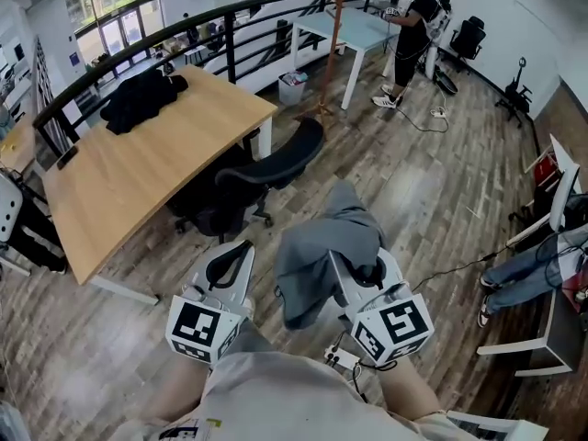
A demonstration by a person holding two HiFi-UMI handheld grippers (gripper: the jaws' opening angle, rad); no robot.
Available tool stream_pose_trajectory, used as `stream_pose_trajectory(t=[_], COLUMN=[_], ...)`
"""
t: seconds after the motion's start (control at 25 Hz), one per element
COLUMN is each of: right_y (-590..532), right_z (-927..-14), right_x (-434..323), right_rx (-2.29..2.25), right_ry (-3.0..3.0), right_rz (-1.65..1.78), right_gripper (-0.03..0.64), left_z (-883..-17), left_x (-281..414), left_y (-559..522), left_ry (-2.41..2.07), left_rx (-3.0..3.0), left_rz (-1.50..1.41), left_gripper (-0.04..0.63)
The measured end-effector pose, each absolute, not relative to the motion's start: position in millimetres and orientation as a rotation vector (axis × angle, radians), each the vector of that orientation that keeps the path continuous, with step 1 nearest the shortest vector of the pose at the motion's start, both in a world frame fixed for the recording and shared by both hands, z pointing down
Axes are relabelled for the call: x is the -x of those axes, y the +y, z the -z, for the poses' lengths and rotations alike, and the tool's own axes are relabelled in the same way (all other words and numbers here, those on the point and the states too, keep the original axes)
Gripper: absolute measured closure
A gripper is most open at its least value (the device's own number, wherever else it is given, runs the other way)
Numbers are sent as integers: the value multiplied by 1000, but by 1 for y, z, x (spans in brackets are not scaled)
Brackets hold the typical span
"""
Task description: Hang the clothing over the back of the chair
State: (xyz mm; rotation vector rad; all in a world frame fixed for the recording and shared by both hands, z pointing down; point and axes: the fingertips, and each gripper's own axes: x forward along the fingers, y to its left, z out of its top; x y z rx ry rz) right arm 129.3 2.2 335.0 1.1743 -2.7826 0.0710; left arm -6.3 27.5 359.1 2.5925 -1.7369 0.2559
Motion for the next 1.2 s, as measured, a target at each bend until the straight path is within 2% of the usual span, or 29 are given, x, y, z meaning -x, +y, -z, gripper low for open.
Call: stream_pose_trajectory(t=[0.6, 1.2], right_y=[-133, -184], right_z=[-323, -303], right_x=[-86, -74], right_rx=[-1513, -1799], right_ry=[-2600, -2448], right_rz=[-139, -147], right_gripper=[529, 528], left_z=[-336, -330], left_x=[49, 81], left_y=[-140, -206], left_ry=[-1380, -1166], left_rx=[-2797, -2916], left_rz=[-256, -237], left_gripper=[594, 594])
